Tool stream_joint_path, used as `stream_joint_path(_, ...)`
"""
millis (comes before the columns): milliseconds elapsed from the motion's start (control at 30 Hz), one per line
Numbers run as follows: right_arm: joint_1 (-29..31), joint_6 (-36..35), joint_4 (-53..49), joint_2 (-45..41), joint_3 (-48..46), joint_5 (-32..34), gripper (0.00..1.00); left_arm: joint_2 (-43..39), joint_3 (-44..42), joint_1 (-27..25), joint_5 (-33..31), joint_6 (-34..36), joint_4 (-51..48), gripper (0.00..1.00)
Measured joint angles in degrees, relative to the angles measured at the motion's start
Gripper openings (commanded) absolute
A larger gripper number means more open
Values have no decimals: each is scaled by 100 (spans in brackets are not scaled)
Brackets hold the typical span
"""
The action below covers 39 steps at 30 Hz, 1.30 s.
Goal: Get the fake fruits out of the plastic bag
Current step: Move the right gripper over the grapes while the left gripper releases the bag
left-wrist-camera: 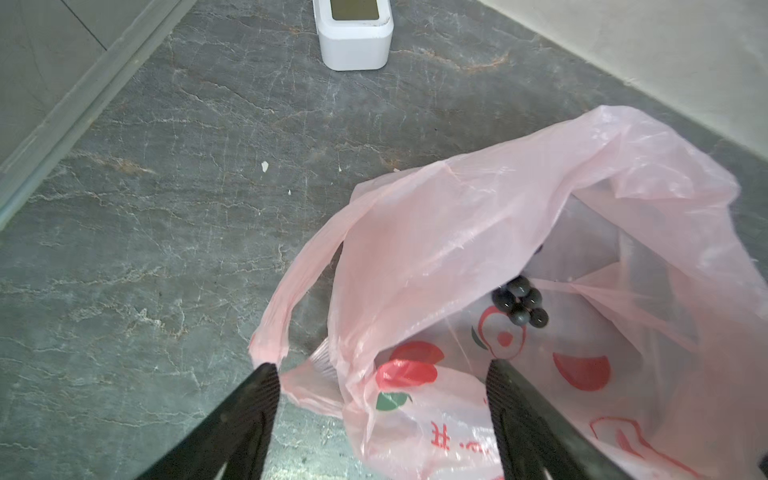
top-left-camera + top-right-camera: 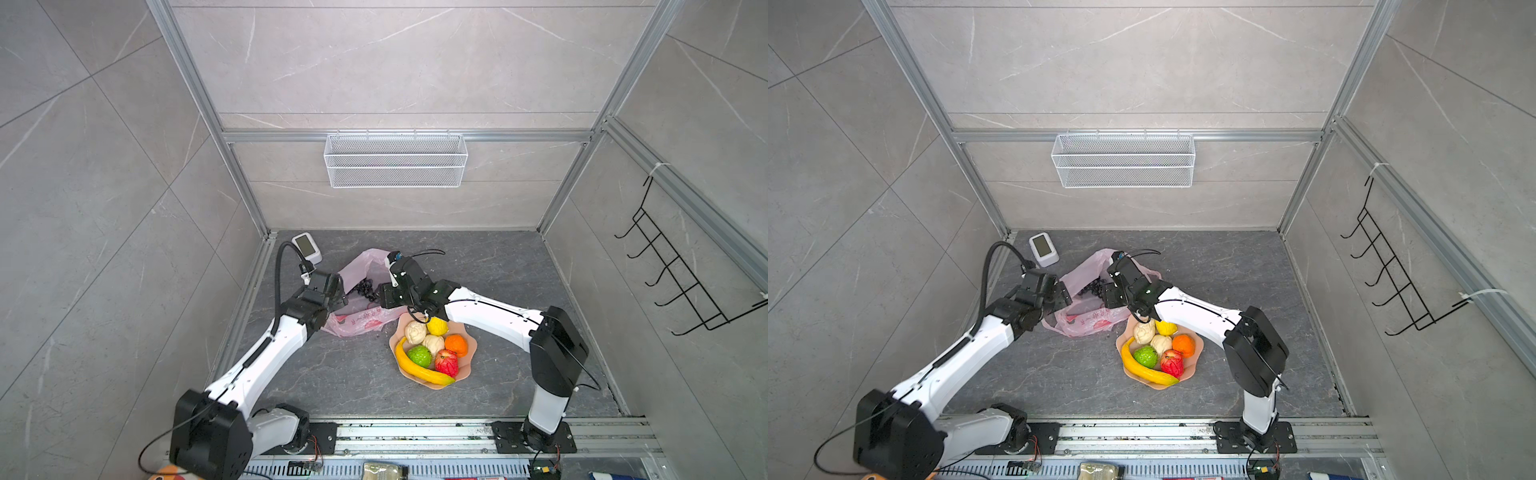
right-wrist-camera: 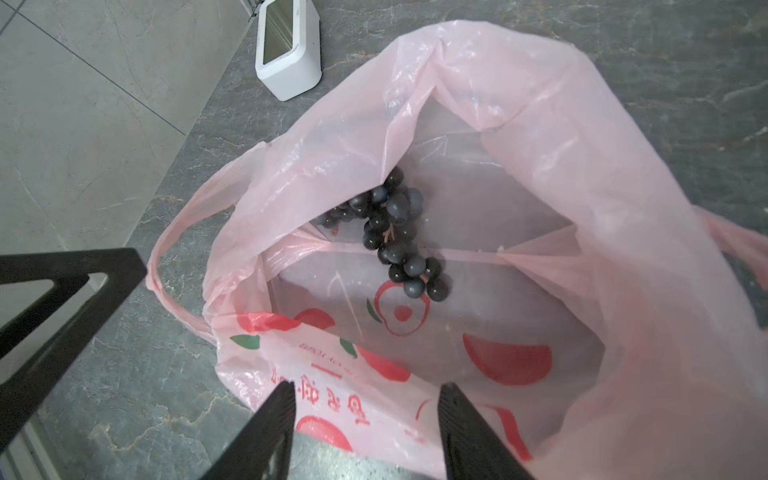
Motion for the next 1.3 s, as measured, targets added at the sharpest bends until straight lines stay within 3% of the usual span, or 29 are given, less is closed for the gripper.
stream_joint_path(233, -378, -203, 24, 999, 872, -505, 63, 1864, 715, -15, -243, 662, -122, 92)
stream_joint_path(433, -415, -337, 17, 1784, 1412, -841, 75, 2297, 960, 199, -179, 706, -81, 71)
stream_joint_path(633, -415, -437, 15, 2302, 1851, -999, 75, 2218, 933, 376, -164, 708, 101, 47)
stream_joint_path(667, -415, -439, 15, 2352, 1910, -1005, 75, 2218, 933, 382, -146, 708, 109, 48)
stream_joint_path(767, -415, -457, 17, 2433, 1991, -1032, 75, 2179, 898, 363, -72, 765, 149, 67)
stream_joint_path(1067, -415, -459, 28, 2437, 2000, -1040, 75, 1751, 728, 81, -402, 977, 28, 83)
stream_joint_path(1300, -415, -459, 133, 2400, 1869, -986, 75, 1692, 431, 50, -157, 1259, 203, 89)
